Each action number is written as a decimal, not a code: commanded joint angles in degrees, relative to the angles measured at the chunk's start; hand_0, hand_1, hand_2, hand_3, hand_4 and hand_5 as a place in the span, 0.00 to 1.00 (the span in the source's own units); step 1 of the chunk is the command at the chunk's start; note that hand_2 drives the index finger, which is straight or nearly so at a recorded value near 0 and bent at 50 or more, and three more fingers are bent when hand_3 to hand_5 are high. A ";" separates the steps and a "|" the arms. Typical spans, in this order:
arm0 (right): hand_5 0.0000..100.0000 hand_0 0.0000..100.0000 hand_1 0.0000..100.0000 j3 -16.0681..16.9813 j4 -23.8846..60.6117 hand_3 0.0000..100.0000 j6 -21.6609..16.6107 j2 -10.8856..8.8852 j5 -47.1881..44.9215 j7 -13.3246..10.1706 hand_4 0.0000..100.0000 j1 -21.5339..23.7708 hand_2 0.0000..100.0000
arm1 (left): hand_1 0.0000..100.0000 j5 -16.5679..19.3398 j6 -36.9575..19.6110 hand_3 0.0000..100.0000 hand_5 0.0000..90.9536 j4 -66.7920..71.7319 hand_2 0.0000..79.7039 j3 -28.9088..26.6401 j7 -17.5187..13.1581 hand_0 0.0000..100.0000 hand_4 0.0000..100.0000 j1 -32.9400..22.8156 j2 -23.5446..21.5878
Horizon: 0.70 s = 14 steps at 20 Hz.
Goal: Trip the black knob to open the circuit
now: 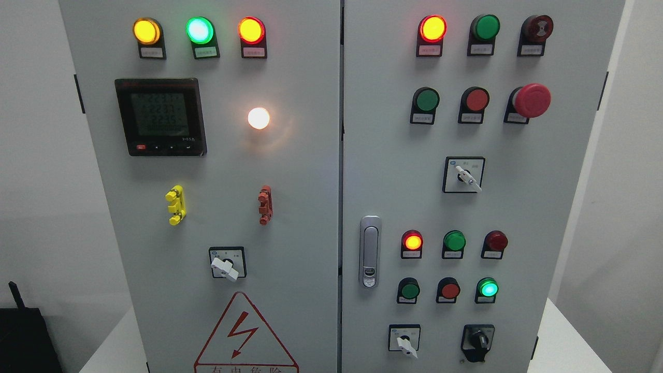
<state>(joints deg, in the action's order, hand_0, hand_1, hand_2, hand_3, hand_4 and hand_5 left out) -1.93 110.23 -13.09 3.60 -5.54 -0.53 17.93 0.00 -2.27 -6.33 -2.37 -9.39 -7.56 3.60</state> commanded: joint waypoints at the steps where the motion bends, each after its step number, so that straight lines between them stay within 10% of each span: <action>1: 0.00 0.00 0.00 -0.62 0.77 0.04 -0.36 0.01 0.00 0.09 0.00 1.23 0.00 | 0.39 1.32 0.07 0.00 0.00 0.00 0.00 0.00 -0.02 0.12 0.00 0.00 0.00; 14: 0.00 0.00 0.00 -0.62 0.86 0.01 -1.94 -0.08 0.17 0.09 0.00 2.82 0.00 | 0.39 1.32 -0.01 0.00 0.00 0.00 0.00 0.00 -0.02 0.12 0.00 0.00 0.00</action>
<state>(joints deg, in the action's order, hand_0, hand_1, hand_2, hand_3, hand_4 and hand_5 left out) -2.38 110.80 -14.90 3.57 -5.48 -0.38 20.08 0.00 -2.47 -6.33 -2.37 -9.39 -7.56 3.60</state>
